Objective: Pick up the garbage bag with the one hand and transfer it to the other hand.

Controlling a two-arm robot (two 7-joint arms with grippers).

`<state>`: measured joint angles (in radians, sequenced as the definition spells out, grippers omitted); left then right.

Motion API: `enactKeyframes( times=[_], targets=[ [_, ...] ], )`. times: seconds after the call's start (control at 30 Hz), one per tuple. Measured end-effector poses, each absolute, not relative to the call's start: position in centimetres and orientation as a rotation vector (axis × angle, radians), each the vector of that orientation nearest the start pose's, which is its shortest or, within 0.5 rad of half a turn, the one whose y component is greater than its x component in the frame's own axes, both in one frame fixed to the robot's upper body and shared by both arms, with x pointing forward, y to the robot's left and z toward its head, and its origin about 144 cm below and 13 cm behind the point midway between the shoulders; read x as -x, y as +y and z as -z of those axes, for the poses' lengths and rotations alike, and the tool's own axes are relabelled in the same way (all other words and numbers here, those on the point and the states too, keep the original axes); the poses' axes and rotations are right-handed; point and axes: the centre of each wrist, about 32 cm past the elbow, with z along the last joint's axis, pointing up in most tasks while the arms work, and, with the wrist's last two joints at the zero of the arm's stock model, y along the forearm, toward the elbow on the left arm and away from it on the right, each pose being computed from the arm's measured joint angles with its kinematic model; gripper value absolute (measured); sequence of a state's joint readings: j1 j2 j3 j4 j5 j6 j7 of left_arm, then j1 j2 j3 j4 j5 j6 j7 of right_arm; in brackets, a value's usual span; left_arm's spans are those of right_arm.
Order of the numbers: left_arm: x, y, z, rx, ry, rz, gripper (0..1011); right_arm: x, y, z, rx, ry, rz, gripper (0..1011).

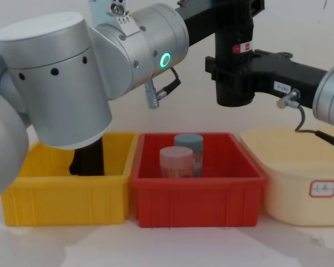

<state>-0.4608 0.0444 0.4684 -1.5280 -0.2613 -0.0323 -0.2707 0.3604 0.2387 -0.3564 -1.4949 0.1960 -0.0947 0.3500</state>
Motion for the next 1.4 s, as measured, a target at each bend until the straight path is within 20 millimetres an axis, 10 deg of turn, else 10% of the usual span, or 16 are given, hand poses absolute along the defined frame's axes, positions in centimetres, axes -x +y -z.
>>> enactKeyframes(
  times=[0.63, 1.17, 1.4],
  targets=[
    [-53.5, 9.3, -128.6, 0.309, -0.237, -0.792, 994, -54.2, -20.9, -123.7, -0.098, -0.272, 0.978, 540],
    [-53.5, 9.3, -128.6, 0.309, -0.237, -0.792, 1001, -54.7, -25.6, -122.8, -0.046, -0.212, 1.197, 547],
    [-53.5, 9.3, -128.6, 0.309, -0.237, -0.792, 1000, -54.4, -27.4, -122.3, -0.016, -0.192, 1.276, 773]
  ],
)
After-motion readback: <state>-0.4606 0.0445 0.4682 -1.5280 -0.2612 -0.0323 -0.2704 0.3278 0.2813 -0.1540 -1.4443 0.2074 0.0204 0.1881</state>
